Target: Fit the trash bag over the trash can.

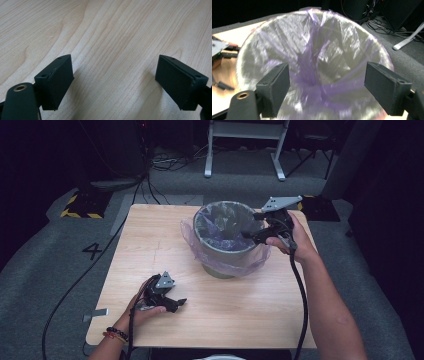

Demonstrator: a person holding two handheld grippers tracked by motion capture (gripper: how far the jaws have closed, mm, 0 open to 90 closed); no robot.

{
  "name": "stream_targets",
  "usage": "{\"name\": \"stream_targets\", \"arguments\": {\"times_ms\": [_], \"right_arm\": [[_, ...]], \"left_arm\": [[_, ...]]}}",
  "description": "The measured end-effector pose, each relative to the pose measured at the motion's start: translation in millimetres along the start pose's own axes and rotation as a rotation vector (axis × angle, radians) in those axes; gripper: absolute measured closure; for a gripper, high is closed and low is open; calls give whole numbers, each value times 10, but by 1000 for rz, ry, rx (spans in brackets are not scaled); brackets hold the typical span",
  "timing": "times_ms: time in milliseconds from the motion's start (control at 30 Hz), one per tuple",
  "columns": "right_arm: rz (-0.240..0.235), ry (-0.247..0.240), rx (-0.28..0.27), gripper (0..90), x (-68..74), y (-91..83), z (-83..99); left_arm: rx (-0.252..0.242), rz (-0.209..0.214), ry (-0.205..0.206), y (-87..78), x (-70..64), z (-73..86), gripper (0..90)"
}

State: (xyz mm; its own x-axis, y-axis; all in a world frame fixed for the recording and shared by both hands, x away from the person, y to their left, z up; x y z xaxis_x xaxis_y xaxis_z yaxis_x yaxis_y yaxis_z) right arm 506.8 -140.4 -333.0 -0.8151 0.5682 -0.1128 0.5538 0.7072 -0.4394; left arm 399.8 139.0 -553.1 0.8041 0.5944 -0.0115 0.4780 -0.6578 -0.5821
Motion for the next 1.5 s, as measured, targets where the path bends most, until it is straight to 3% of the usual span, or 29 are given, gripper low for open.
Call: {"name": "stream_targets", "arguments": {"times_ms": [233,467,600,767,1033,1500], "right_arm": [[25,-21,-39,207,51,-292,99],[40,-81,-59,207,224,-584,256],[60,-127,-43,201,319,-685,431],[89,-175,-21,196,385,-719,648],[108,-191,5,189,457,-694,912],[103,-168,91,190,499,-558,1400]], "left_arm": [[0,0,0,0,0,0,145],[0,0,0,0,0,0,145],[0,0,0,0,0,0,145],[0,0,0,0,0,0,145],[1,0,-1,0,0,0,145],[0,2,1,1,0,0,145]]}}
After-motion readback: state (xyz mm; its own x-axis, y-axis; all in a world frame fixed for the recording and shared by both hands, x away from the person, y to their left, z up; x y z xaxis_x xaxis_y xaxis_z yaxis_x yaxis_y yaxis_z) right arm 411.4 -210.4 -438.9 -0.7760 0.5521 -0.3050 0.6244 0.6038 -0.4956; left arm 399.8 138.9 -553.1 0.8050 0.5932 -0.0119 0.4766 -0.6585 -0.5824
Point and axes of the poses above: each handheld gripper's, and its own axes: y roughly forward along the jaws, z roughly out of its underside, x roughly to its left, the point moved 7 cm from there along y, roughly forward along the jaws, and after that the axes turned 9 degrees about -x, right-handed, at the moved point
